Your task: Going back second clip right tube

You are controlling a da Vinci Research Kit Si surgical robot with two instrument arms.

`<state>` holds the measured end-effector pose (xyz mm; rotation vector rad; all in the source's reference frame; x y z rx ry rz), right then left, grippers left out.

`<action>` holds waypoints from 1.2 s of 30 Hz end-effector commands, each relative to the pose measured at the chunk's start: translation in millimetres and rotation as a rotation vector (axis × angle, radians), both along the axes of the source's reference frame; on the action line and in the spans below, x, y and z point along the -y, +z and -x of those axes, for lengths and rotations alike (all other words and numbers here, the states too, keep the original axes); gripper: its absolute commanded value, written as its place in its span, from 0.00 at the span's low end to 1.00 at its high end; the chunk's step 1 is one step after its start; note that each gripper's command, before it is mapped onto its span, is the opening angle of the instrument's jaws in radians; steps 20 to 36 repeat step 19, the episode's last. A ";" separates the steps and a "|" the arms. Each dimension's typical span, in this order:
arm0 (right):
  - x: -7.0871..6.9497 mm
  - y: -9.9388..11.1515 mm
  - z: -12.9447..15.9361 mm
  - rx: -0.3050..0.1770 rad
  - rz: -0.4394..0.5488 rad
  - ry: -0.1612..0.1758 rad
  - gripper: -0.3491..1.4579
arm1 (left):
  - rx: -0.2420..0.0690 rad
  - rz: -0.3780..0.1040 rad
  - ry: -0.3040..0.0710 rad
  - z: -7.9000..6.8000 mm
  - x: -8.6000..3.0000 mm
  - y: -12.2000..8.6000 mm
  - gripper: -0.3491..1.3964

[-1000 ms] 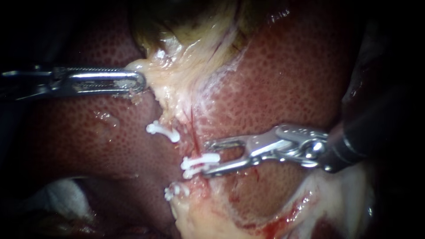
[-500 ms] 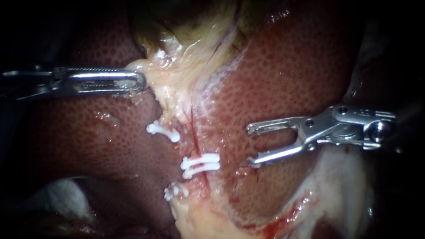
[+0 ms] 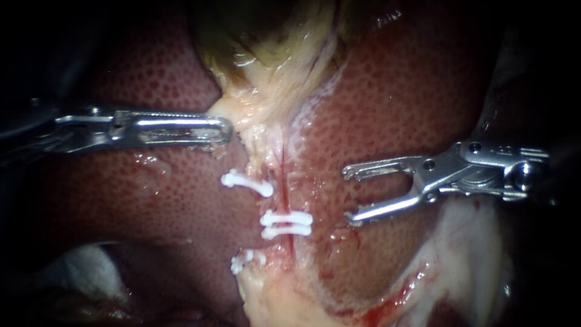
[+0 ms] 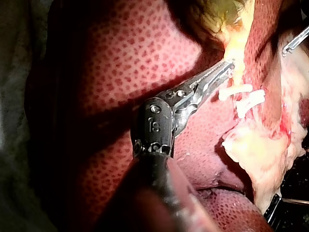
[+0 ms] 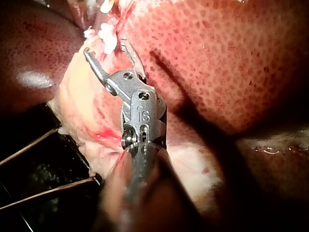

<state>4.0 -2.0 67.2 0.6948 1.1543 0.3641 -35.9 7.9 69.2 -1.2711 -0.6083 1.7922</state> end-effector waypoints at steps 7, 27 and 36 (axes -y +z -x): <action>-0.1 -0.1 0.2 -0.002 0.005 -0.002 0.47 | -0.005 -0.001 0.018 1.9 0.6 1.4 0.00; -0.2 -0.2 0.2 -0.002 0.003 -0.002 0.47 | -0.003 -0.003 0.019 1.7 0.5 1.1 0.00; -0.2 -0.2 0.2 -0.002 0.003 -0.002 0.47 | -0.003 -0.003 0.019 1.7 0.5 1.1 0.00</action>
